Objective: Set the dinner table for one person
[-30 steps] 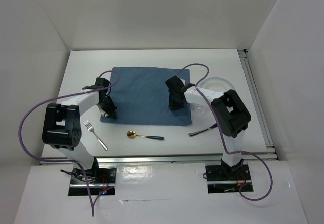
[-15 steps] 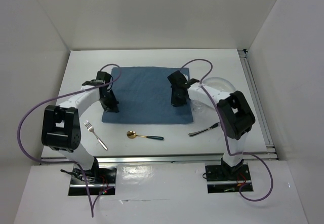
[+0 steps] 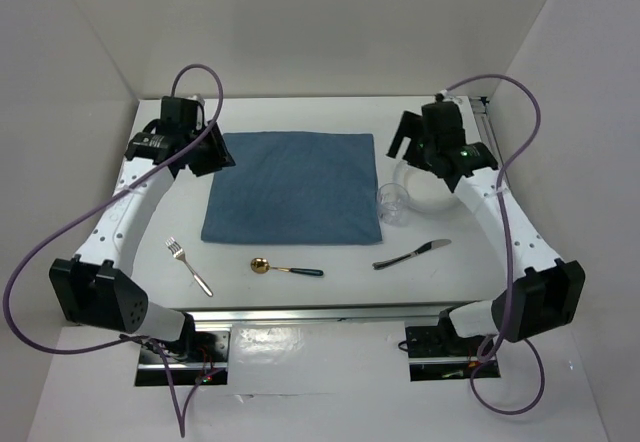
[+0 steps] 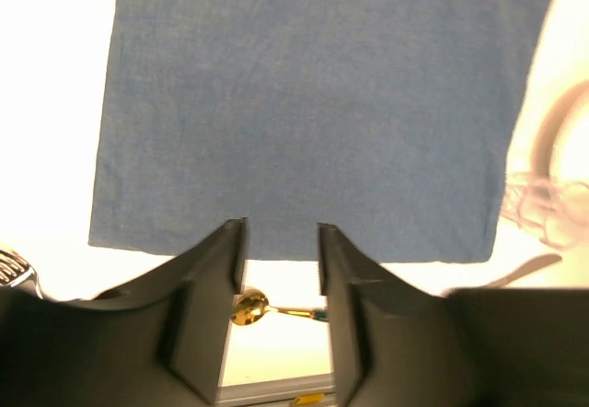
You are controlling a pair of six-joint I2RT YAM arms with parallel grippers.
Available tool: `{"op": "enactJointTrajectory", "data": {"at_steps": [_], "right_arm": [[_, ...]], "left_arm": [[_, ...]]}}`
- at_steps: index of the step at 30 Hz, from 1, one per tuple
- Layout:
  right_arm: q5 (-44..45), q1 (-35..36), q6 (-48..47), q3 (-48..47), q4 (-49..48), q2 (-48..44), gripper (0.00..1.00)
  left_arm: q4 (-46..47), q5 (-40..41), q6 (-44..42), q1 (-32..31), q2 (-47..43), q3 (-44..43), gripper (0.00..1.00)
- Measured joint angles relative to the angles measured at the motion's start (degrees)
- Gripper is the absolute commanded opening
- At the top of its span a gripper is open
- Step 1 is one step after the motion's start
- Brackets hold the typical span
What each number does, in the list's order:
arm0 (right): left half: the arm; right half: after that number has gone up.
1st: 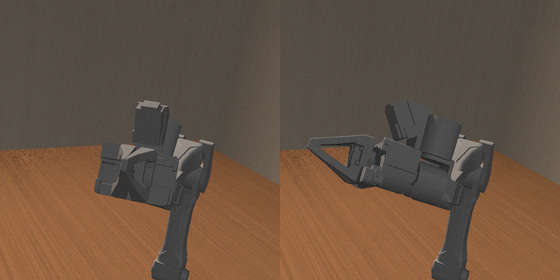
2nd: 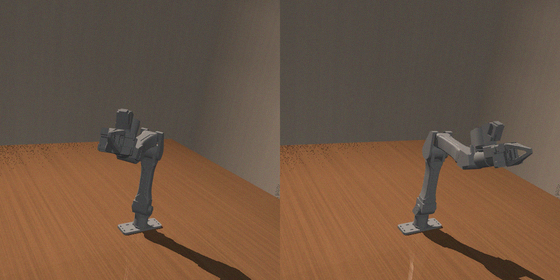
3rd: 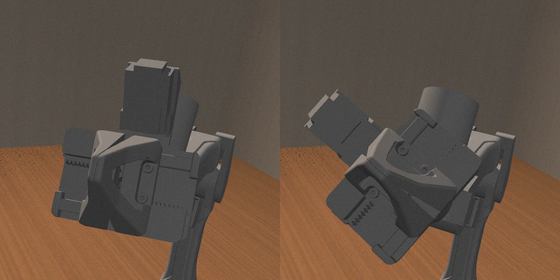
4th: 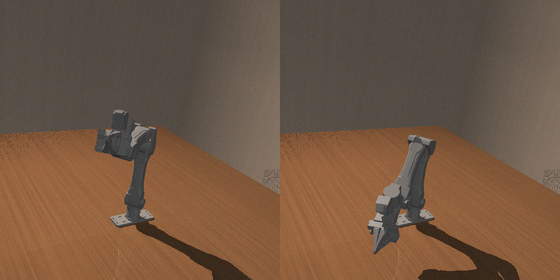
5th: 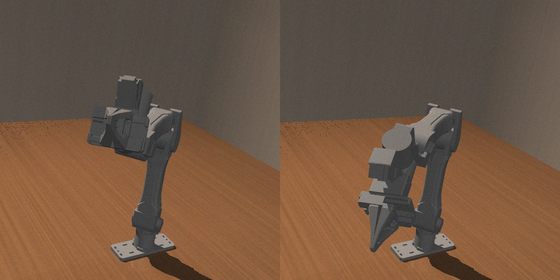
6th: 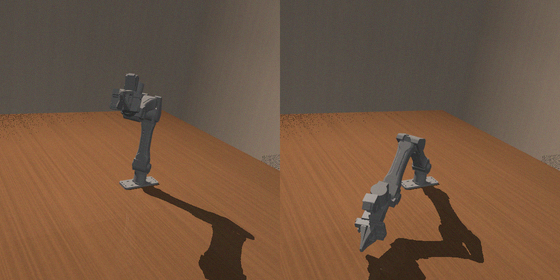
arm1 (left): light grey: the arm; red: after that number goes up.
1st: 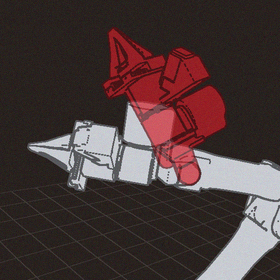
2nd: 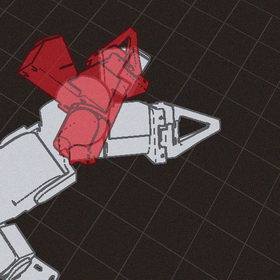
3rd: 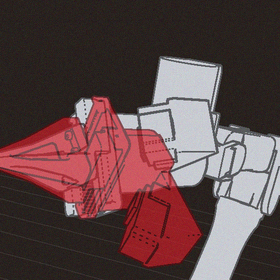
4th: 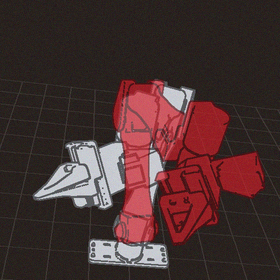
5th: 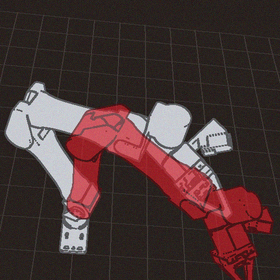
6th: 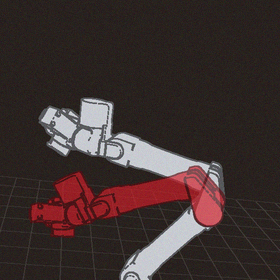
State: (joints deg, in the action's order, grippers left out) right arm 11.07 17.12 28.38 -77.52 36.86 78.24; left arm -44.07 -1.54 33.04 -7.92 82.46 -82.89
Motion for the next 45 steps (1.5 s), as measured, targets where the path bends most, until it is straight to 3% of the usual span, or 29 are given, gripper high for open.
{"op": "enactJointTrajectory", "data": {"at_steps": [4,11,15,18,21,22,23,30,36,45], "right_arm": [[-4.55,-7.43,-0.37,8.9,1.09,-0.37,0.98],[-10.1,-10.6,-1.09,13.44,0.57,3.87,0.85],[-12.13,-10.64,-1.29,13.97,-2.54,7.69,0.61],[-13.11,-10.64,-1.29,15.37,-3.85,9.75,0.48],[-13.53,-10.64,-1.25,15.72,-4.37,10.93,0.24],[-13.42,-10.64,-1.27,15.72,-4.39,11.04,0.07],[-13.51,-10.67,-1.51,15.72,-4.46,11.08,0.01],[-8.68,-9.66,-1.42,10.27,-1.01,11.13,0.0],[-6.73,-8.31,-2.4,-4.09,-0.09,12.79,0.0],[-5.86,-3.98,-2.89,-30.88,0.35,39.28,0.0]], "left_arm": [[-0.24,-1.03,-0.28,-0.04,-2.23,0.02,0.55],[-0.66,-2.36,-0.33,-0.28,-2.29,1.99,0.55],[-0.81,-2.6,-0.33,-0.61,-2.27,3.28,0.55],[-0.87,-2.73,-1.05,-0.87,-2.27,3.56,0.55],[-0.85,-2.73,-1.4,-0.9,-2.25,3.65,0.54],[-0.85,-2.73,-1.42,-0.9,-2.23,3.65,0.54],[-0.85,-2.75,-1.42,-0.9,-2.19,3.65,0.54],[-0.76,-3.21,-1.46,-0.9,-1.4,3.78,0.54],[-0.55,-3.3,-1.46,-0.9,-1.29,3.98,0.54],[-0.44,-3.89,-1.42,-0.9,-1.62,7.19,0.54]]}}
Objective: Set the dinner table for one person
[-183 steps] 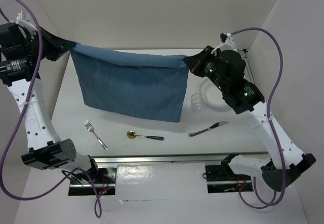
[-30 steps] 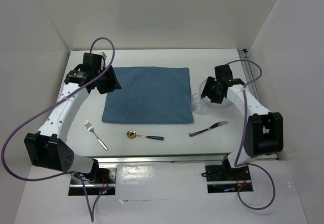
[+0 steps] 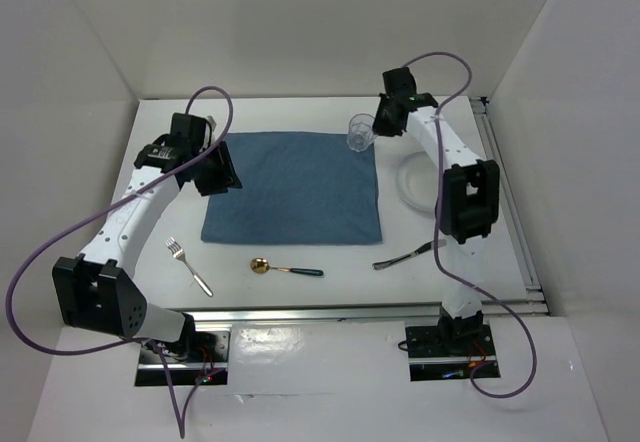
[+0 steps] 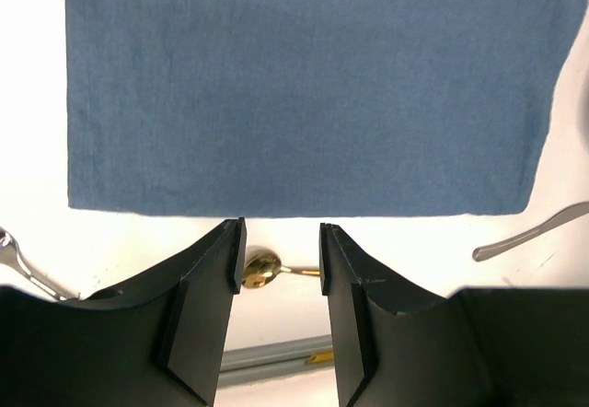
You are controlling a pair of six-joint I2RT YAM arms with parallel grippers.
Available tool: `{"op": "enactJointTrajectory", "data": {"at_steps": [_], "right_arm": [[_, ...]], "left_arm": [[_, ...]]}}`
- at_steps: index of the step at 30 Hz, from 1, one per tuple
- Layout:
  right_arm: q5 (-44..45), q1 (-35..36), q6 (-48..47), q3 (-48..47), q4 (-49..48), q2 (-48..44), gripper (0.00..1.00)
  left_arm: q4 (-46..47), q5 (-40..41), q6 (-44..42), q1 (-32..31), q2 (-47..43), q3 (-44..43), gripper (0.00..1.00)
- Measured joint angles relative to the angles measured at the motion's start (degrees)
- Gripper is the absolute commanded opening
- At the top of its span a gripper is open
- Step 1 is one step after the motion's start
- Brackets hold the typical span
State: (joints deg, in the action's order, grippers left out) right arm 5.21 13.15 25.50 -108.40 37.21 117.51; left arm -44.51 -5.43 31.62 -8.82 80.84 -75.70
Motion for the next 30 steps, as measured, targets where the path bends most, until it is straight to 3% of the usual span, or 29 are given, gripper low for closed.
{"op": "enactJointTrajectory", "data": {"at_steps": [8,9,10,11,12,13,15,21,25,30], "right_arm": [[0.31,2.05,0.09,-6.86,3.45,11.28,0.0],[0.42,2.21,0.11,-7.26,3.58,11.65,0.04],[0.68,2.34,0.11,-7.85,4.0,11.78,0.2],[0.85,2.43,0.11,-8.07,4.15,11.85,0.2],[1.07,2.58,0.02,-8.59,4.52,11.98,0.63],[1.22,2.75,0.44,-9.03,4.7,12.09,0.78],[1.18,3.1,0.35,-10.03,5.11,12.2,0.95],[1.09,3.15,0.42,-9.25,5.75,6.99,0.97],[1.01,-0.87,2.01,7.69,2.34,-11.85,1.0],[-2.62,-16.96,6.78,35.74,-5.2,-39.89,1.0]], "left_arm": [[-0.96,1.4,-0.02,-0.39,-3.02,1.27,0.54],[-0.98,1.64,-0.04,-0.42,-3.37,1.27,0.54],[-0.98,1.81,-0.04,-0.5,-3.54,1.29,0.54],[-0.98,1.92,-0.04,-0.5,-3.69,1.31,0.54],[-1.01,1.99,-0.04,-0.5,-3.74,1.33,0.54],[-1.07,2.01,-0.04,-0.5,-3.74,1.36,0.54],[-1.4,2.16,-0.04,-0.5,-3.74,1.38,0.54],[-1.75,2.16,0.0,-0.5,-3.85,1.62,0.54],[-1.7,2.1,0.0,-0.5,-3.87,1.9,0.54],[-1.29,2.16,0.02,-0.5,-3.87,2.08,0.54]]}}
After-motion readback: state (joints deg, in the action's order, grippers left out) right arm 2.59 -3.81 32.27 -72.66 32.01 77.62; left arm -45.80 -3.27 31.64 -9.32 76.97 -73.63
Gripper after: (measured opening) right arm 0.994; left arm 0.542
